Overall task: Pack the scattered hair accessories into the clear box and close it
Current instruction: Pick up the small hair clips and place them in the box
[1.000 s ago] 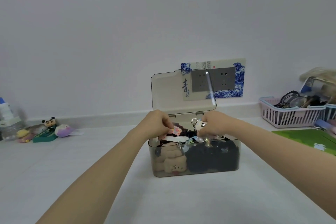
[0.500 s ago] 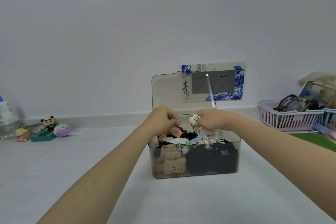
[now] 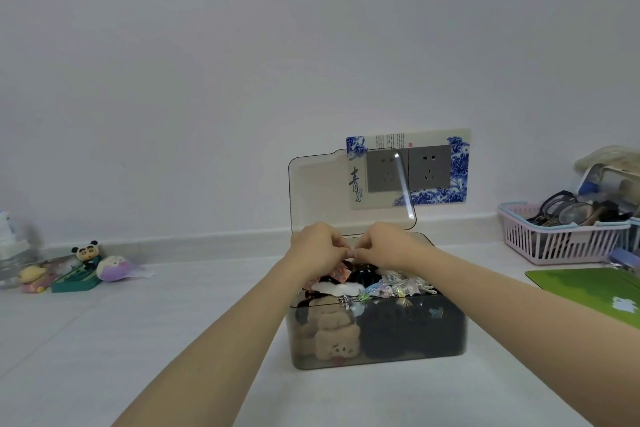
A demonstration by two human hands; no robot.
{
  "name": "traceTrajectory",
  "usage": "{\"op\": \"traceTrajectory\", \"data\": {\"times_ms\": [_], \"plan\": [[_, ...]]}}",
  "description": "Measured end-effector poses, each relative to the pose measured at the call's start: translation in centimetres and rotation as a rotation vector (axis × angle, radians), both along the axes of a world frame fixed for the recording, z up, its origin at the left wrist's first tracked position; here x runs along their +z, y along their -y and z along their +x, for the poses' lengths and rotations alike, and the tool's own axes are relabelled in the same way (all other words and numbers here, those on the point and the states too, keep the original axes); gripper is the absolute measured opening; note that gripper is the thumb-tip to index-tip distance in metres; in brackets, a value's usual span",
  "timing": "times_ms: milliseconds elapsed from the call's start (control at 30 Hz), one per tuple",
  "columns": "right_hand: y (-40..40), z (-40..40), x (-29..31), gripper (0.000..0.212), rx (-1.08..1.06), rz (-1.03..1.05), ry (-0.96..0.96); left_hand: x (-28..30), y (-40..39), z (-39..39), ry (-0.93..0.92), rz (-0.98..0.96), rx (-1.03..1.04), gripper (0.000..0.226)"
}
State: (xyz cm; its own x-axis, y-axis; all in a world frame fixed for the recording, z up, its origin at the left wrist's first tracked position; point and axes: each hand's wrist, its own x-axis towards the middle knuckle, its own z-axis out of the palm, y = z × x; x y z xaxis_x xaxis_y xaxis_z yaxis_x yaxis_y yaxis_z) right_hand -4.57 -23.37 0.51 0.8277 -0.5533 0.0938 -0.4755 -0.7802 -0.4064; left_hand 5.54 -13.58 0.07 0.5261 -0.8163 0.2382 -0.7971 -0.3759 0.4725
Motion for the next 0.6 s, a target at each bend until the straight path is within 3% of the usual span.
{"op": "traceTrajectory", "data": {"times_ms": [133,233,600], "plan": [[0.6,0.0,0.4,0.024,-0.001,0.113,0.02,-0.4,-0.1,0.2,-0.03,-0.007,0.002,0.017],[1.0,-0.3,0.7,0.036,0.002,0.144,0.035,-0.5,-0.3,0.2,-0.047,0.004,-0.015,0.016],[1.3,-2.7,-0.1,0.016,-0.021,0.207,0.195,-0.9,0.0,0.0,0.028,0.171,-0.109,0.017]]}}
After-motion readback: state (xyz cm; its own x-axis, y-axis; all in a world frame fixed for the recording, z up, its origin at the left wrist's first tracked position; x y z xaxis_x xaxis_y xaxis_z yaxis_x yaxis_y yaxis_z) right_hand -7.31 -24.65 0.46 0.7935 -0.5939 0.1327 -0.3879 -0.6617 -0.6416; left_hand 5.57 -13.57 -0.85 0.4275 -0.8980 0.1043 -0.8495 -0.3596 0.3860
